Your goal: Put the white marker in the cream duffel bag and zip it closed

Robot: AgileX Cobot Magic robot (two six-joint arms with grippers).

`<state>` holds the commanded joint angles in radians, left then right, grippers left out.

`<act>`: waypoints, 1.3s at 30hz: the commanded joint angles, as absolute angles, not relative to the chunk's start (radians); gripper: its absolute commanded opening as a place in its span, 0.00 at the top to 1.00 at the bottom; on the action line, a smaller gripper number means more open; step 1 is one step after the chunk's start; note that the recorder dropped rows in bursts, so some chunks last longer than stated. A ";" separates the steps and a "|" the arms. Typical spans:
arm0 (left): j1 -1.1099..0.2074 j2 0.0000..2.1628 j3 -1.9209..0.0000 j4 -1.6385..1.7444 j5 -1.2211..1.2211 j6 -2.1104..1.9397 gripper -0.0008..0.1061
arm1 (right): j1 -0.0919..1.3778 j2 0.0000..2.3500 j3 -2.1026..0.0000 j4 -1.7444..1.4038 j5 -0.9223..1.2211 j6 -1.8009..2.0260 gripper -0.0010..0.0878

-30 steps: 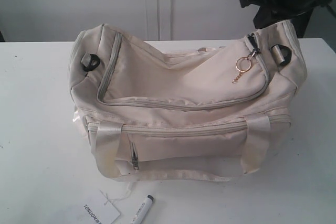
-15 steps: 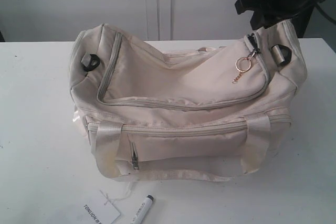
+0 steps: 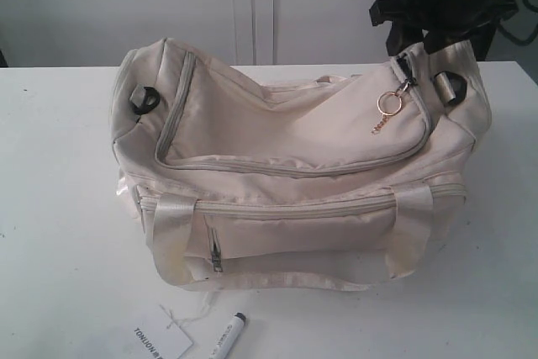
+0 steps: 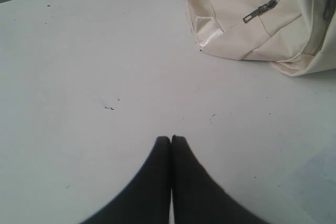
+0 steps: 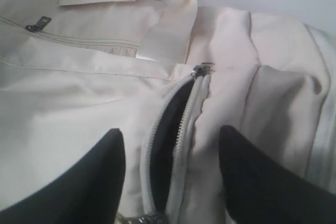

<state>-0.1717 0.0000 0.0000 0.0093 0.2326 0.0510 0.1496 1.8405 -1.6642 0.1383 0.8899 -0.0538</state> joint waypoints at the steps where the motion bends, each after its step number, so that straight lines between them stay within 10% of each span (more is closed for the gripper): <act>1: -0.172 0.000 0.000 0.009 0.233 0.051 0.99 | 0.150 1.845 -1.664 0.141 0.888 -0.046 0.37; 18: -0.172 0.000 0.000 0.009 0.233 0.051 0.99 | 0.150 1.912 -1.664 0.141 0.892 -0.046 0.38; 29: -0.172 0.000 0.000 0.009 0.233 0.051 0.99 | 0.150 1.912 -1.664 0.141 0.917 -0.048 0.98; 39: -0.172 0.000 0.000 0.009 0.233 0.051 0.99 | 0.150 1.880 -1.664 0.141 0.914 -0.048 0.99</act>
<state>-0.1717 0.0000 0.0000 0.0093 0.2326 0.0510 0.1496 1.8801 -1.6642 0.1409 0.9144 -0.0476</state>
